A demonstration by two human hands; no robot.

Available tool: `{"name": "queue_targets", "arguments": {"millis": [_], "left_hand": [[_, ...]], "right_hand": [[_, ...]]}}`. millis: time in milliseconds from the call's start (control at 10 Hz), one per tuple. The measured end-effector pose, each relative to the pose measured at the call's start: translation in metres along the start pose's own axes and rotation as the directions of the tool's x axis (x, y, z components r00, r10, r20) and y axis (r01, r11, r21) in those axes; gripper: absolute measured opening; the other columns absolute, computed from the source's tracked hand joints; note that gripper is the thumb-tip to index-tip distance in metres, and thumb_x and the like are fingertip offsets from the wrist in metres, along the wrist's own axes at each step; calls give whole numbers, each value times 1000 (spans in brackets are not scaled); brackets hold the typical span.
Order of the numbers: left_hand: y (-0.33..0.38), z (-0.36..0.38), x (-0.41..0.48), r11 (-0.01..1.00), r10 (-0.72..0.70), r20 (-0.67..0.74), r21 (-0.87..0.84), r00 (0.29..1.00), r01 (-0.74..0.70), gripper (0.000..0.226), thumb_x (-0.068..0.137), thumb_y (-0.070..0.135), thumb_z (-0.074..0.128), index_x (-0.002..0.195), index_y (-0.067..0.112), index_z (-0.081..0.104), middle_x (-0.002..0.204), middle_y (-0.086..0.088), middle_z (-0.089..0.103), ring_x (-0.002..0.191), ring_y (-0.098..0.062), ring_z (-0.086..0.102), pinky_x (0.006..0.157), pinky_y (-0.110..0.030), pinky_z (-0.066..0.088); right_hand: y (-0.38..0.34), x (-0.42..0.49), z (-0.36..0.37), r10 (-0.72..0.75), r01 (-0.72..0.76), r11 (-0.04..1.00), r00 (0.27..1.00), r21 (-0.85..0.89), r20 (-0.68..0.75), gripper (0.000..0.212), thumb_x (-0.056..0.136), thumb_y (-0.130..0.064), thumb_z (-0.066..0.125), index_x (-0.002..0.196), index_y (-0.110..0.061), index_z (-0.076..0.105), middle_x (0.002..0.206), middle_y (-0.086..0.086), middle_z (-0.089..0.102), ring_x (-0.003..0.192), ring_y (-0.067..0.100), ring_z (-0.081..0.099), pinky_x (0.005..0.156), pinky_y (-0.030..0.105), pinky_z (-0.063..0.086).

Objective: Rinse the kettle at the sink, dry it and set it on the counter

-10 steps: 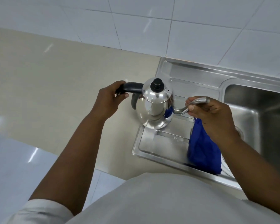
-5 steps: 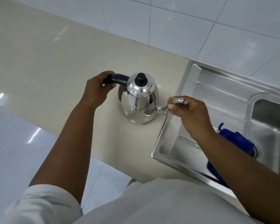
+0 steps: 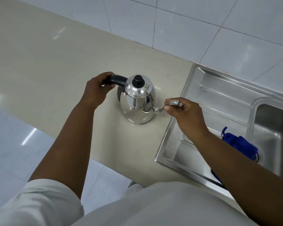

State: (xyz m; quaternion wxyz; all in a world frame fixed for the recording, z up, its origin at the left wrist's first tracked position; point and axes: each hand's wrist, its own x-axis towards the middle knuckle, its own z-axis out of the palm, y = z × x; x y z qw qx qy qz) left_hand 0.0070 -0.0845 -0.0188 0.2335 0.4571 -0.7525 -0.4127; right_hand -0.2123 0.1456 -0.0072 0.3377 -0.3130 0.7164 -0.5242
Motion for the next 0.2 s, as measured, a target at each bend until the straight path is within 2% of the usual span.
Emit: {"name": "queue_targets", "arguments": {"millis": [100, 200], "left_hand": [[-1, 3, -1, 998, -39, -7, -56, 999, 39, 44, 86, 6, 65, 123, 29, 62, 108, 8, 66, 95, -11, 60, 97, -32, 49], [6, 4, -7, 995, -96, -67, -44, 993, 93, 57, 87, 7, 65, 135, 34, 51, 127, 10, 60, 117, -7, 55, 107, -33, 43]], "right_hand": [[-3, -2, -3, -12, 14, 998, 999, -60, 34, 22, 83, -14, 79, 102, -25, 77, 97, -8, 78, 97, 8, 73, 98, 37, 57], [-4, -10, -10, 34, -29, 998, 996, -64, 77, 40, 82, -12, 80, 118, -27, 71, 110, -8, 75, 107, 2, 70, 96, 21, 55]]}}
